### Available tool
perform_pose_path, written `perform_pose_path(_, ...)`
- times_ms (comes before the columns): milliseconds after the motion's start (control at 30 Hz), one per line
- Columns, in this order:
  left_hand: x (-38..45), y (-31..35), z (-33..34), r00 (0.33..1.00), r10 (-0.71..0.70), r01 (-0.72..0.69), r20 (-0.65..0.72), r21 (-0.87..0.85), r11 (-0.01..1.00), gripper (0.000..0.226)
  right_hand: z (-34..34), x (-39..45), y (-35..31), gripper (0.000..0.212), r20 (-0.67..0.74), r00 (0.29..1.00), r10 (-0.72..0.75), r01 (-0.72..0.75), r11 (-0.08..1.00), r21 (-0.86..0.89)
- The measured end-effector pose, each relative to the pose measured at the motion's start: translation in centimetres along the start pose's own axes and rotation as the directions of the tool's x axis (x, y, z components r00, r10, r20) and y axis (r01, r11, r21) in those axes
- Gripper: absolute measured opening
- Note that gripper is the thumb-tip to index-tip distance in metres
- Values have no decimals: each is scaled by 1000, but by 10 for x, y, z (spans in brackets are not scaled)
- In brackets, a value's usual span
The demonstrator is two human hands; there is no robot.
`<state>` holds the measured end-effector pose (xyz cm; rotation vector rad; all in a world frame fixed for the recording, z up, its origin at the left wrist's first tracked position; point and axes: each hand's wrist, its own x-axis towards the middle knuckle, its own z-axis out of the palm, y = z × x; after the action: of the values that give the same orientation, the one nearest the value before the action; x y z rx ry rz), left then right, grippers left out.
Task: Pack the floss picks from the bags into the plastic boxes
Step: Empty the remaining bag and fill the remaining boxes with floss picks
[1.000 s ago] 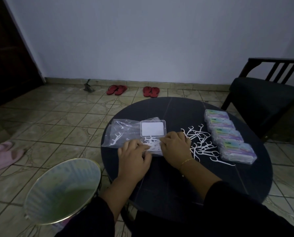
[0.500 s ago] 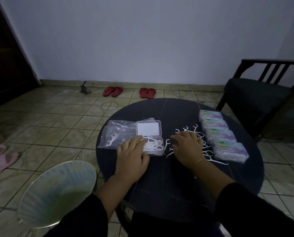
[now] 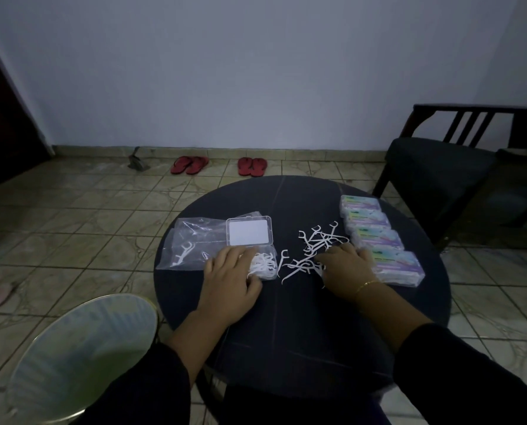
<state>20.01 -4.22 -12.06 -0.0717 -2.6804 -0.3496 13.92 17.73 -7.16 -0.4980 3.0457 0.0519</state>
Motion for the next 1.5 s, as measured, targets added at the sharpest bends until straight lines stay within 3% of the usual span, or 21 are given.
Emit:
perform_pose_path(133, -4, 0, -3, 997, -32, 28, -71, -54, 998, 57, 6, 1, -4, 49, -40, 994, 99, -97, 993, 62)
perform_pose_path(233, -5, 0, -3, 993, -54, 48, -101, -63, 997, 55, 6, 1, -6, 53, 21, 977, 210, -211, 975, 66)
perform_pose_path(367, -4, -3, -2, 988, -66, 49, -138, -122, 991, 43, 7, 1, -10, 38, 5, 991, 132, -132, 989, 66)
perform_pose_path(500, -3, -6, 2, 983, -125, 81, -135, -295, 952, 28, 13, -3, -14, 27, -50, 997, 56, -50, 992, 113)
perform_pose_path(633, -2, -8, 2, 983, -137, 74, -123, -418, 905, 26, 15, -6, -13, 32, -78, 988, 133, -125, 987, 98)
perform_pose_path(800, -2, -6, -2, 976, -152, 68, -153, -448, 891, 25, 18, -6, -15, 29, -111, 981, 156, -151, 987, 58)
perform_pose_path(933, -1, -8, -1, 959, -174, 87, -225, -351, 932, 23, 18, -4, -18, 26, -153, 977, 151, -142, 987, 69)
perform_pose_path(1167, 0, -7, -2, 949, -270, 180, -164, -422, 889, 22, 16, 0, -18, 28, -141, 976, 168, -150, 980, 130)
perform_pose_path(1333, 0, -6, -5, 943, -285, 169, -171, -492, 854, 23, 9, 2, -31, 26, -270, 952, 142, -71, 963, 258)
perform_pose_path(1500, 0, -8, -5, 933, -320, 193, -162, -523, 830, 22, -5, 9, -59, 28, -365, 931, -2, 109, 956, 272)
